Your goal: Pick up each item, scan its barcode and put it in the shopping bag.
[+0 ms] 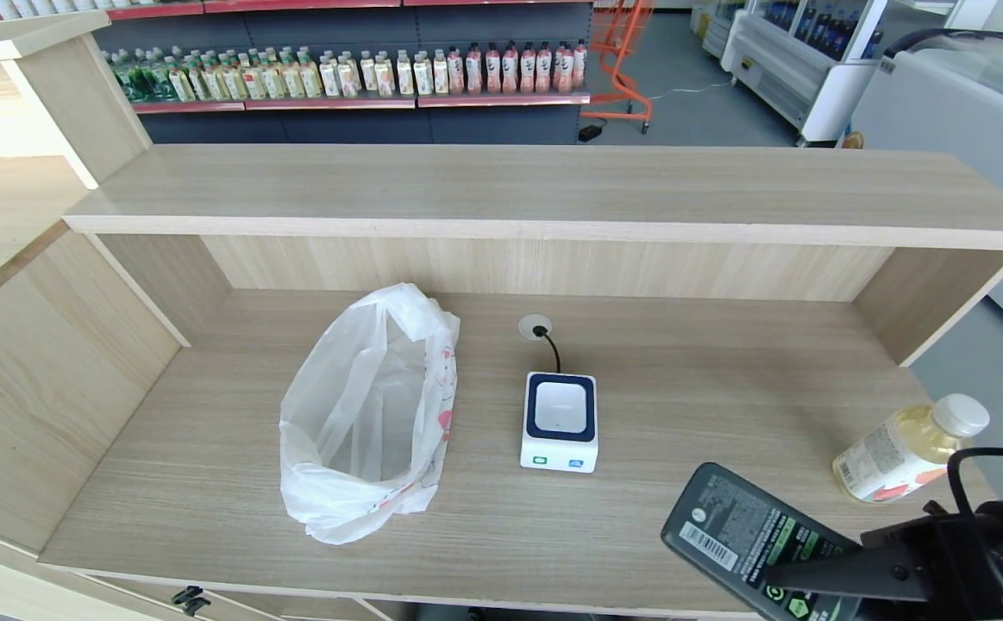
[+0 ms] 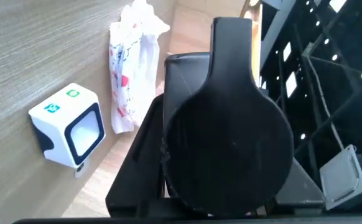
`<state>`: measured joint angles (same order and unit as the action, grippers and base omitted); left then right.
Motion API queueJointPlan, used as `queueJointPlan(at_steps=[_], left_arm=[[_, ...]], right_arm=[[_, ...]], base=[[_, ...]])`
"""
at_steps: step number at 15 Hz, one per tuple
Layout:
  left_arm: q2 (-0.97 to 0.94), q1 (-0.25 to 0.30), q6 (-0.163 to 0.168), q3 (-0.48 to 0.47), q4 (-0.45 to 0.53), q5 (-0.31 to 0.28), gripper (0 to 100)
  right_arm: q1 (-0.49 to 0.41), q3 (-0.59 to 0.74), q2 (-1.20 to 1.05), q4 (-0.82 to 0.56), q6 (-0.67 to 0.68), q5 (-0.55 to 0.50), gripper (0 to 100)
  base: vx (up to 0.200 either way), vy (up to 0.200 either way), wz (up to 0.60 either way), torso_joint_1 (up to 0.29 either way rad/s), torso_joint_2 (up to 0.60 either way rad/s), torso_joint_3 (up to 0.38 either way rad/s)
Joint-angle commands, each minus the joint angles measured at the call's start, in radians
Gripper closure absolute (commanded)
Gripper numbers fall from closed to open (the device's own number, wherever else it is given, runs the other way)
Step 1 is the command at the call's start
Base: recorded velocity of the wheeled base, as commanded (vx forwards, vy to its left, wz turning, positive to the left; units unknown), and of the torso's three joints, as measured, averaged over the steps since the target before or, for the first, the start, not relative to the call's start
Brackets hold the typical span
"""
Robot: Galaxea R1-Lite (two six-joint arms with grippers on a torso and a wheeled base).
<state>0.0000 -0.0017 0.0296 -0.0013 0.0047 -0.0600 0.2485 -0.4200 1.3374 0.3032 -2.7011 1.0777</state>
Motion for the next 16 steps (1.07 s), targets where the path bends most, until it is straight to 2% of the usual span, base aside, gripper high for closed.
queueJointPlan(at_steps=[1, 7, 12, 16], left_arm=[[0.002, 0.000, 0.000, 0.000, 0.000, 0.000, 0], [0.002, 0.000, 0.001, 0.000, 0.000, 0.000, 0], [0.002, 0.000, 0.001, 0.000, 0.000, 0.000, 0], [0.002, 0.000, 0.001, 0.000, 0.000, 0.000, 0]], right_arm=[[0.109, -0.036, 0.189, 0.013, -0.075, 0.076, 100], [0.123, -0.168, 0.374, 0.117, -0.079, 0.076, 100], [0.212, -0.212, 0.477, 0.229, -0.059, 0.076, 100], [0.305, -0.375, 0.577, 0.237, -0.048, 0.076, 100]], base=[[0.000, 0.000, 0.00, 0.000, 0.00, 0.000], [0.000, 0.000, 0.00, 0.000, 0.00, 0.000], [0.000, 0.000, 0.00, 0.000, 0.00, 0.000], [0.000, 0.000, 0.00, 0.000, 0.00, 0.000]])
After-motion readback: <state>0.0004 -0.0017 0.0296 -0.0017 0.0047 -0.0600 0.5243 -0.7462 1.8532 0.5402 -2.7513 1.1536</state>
